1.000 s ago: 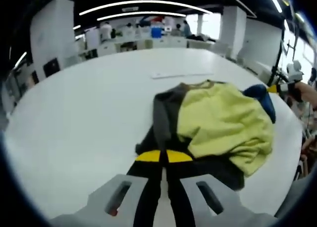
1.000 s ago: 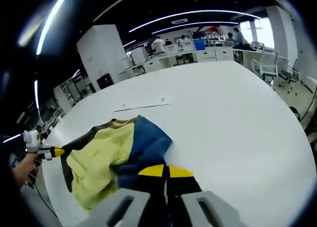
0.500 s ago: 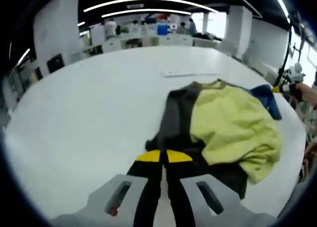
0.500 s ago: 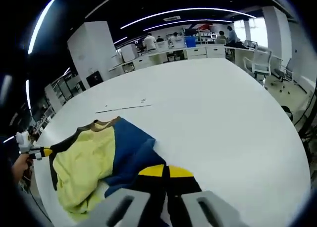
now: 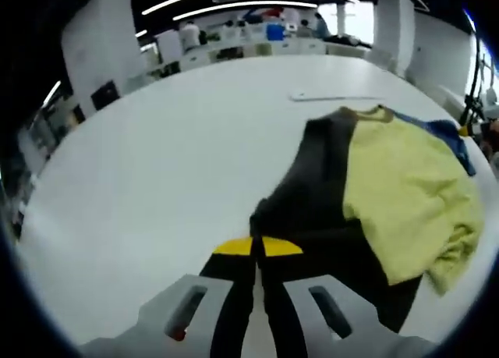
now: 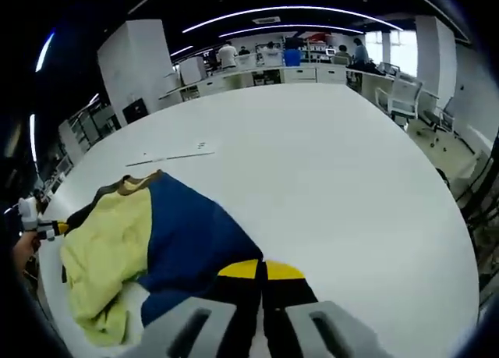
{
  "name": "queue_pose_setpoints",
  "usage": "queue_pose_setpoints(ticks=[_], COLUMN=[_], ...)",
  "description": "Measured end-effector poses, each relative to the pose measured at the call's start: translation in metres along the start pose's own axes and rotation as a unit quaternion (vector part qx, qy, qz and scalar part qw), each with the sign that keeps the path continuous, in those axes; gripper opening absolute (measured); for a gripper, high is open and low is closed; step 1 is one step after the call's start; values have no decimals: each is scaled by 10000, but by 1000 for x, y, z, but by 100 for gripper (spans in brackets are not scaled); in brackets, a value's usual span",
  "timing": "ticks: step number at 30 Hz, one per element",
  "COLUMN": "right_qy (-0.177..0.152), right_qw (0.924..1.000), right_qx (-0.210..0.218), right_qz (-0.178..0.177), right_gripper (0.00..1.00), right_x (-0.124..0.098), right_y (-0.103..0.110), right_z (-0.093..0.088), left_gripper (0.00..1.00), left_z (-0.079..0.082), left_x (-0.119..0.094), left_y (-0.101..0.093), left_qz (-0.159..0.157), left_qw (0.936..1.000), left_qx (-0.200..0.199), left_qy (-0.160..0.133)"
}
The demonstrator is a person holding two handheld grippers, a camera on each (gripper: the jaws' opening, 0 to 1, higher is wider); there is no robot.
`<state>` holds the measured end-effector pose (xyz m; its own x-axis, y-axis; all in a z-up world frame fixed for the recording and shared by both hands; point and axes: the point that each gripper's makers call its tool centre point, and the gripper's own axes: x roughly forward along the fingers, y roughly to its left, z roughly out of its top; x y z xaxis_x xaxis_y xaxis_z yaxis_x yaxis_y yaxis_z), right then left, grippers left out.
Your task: Fold the garment on the visible template until the final outline fits inside the template.
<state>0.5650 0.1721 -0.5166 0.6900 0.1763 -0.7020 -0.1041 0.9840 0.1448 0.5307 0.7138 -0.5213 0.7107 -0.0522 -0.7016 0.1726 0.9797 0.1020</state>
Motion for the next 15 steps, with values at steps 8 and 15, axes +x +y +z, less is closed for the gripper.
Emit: queue_pose_setpoints(ticks=[8,15], right_qy=[112,150], right_qw=[9997,9994], right_qx=[-96,-88], right_qz=[-203,-301], right_gripper=[0,0], right_x=[1,0], right_y=[-8,-15], right_z=[-6,-7], left_gripper=[0,0], left_z=[11,8], left_x=[9,8], left_y=[13,28], left_qz=[284,498], left_qw=[9995,9987], left_qx=[150,64], left_qy=[75,132])
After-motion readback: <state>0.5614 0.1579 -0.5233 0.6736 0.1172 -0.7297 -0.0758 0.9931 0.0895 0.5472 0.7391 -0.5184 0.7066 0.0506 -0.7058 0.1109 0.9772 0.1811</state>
